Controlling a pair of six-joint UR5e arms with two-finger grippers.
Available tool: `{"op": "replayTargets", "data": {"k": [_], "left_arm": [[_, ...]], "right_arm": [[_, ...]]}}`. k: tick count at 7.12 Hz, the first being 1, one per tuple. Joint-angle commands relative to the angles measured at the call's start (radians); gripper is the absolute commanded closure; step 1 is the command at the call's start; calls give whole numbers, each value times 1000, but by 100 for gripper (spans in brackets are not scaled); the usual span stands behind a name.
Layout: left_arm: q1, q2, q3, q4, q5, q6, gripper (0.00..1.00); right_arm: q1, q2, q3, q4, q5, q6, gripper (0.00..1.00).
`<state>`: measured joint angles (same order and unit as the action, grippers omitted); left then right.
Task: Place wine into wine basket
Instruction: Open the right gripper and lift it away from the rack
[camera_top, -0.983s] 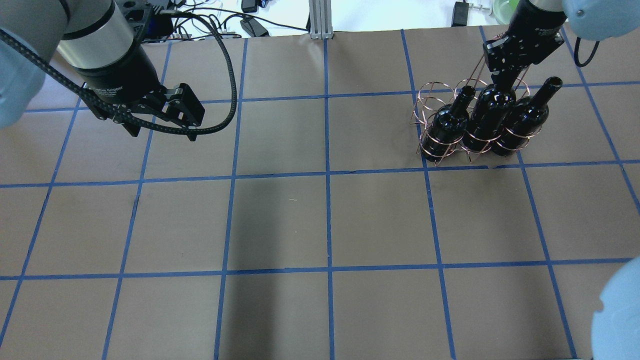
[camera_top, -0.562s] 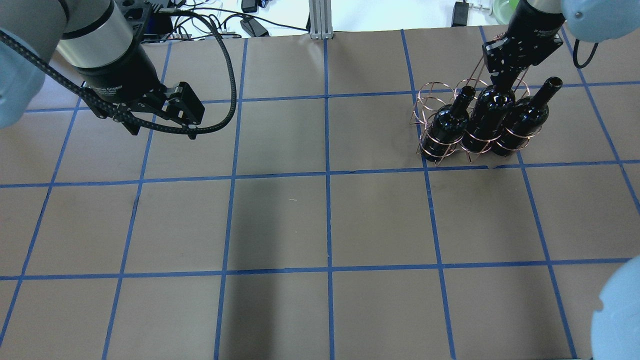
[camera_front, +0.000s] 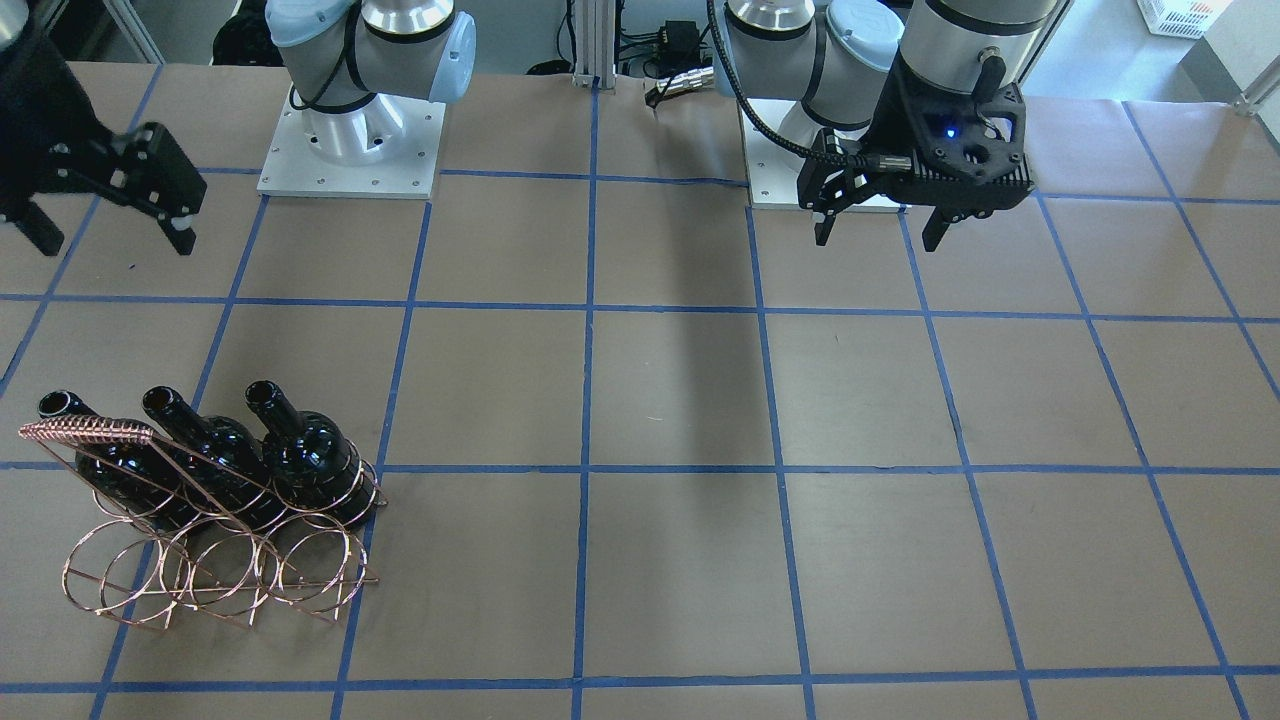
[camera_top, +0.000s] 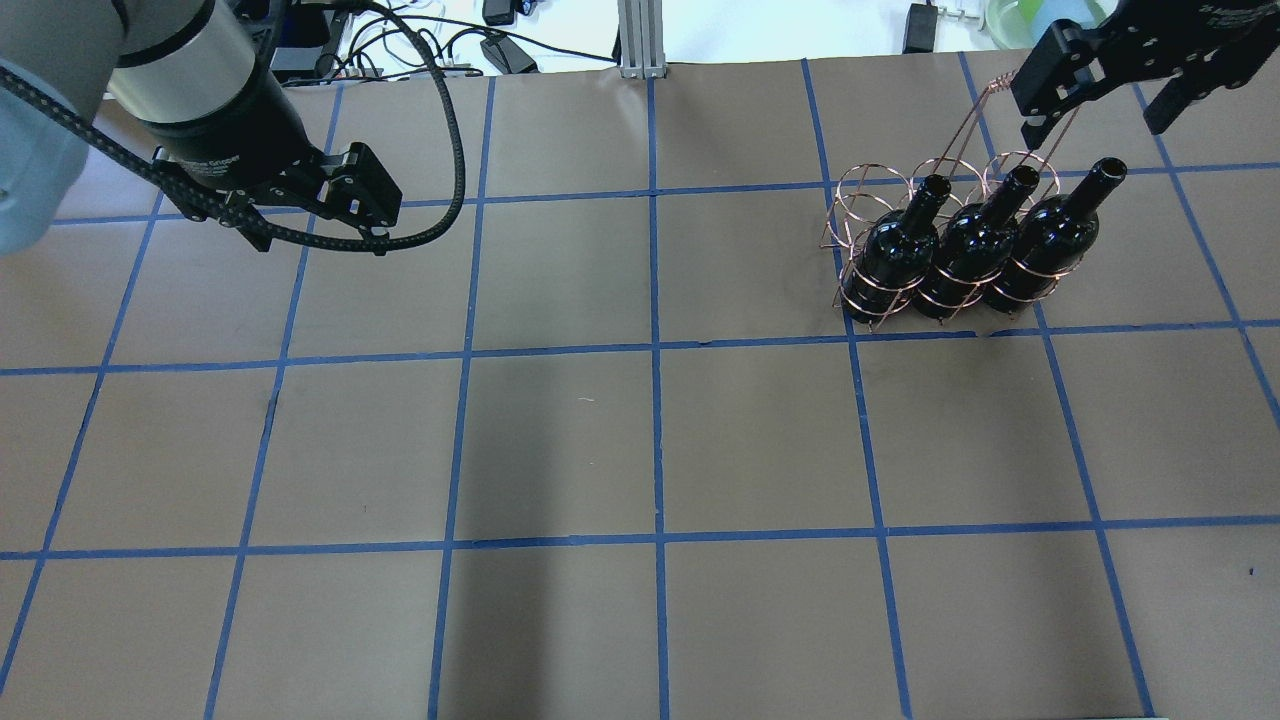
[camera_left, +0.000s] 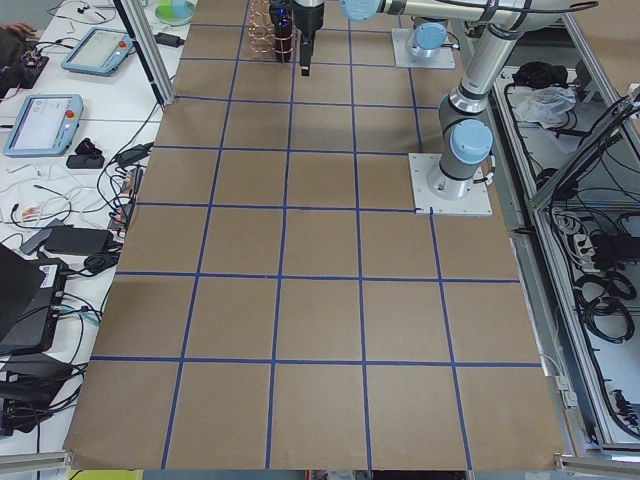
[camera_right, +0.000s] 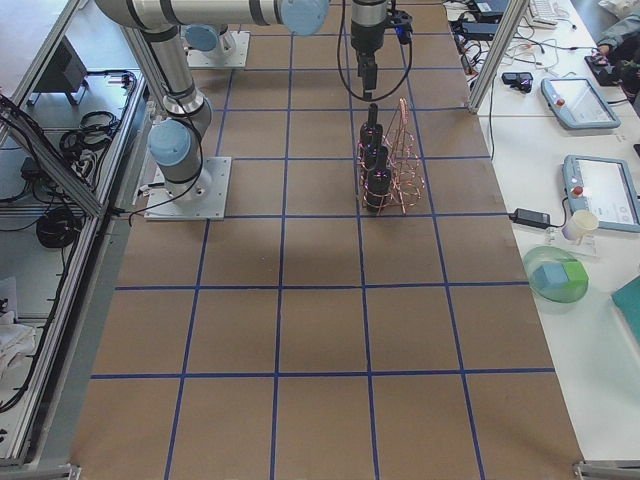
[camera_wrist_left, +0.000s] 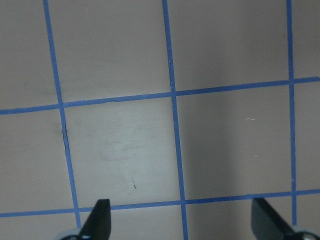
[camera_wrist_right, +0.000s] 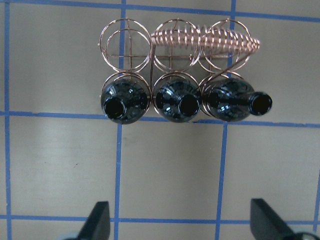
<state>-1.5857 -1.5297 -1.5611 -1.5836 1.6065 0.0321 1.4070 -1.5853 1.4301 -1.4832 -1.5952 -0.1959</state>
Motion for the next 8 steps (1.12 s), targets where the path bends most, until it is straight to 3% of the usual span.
{"op": "replayTargets", "data": {"k": [1, 3, 8], "left_arm": [[1, -1, 0, -1, -4, -44, 0], [1, 0, 0, -6, -4, -58, 0], [0, 23, 0, -44, -3, -61, 0]], "right_arm": [[118, -42, 1, 64, -8, 234, 0], [193, 13, 10, 17, -16, 271, 0], [196, 13, 20, 9, -3, 230, 0]]}}
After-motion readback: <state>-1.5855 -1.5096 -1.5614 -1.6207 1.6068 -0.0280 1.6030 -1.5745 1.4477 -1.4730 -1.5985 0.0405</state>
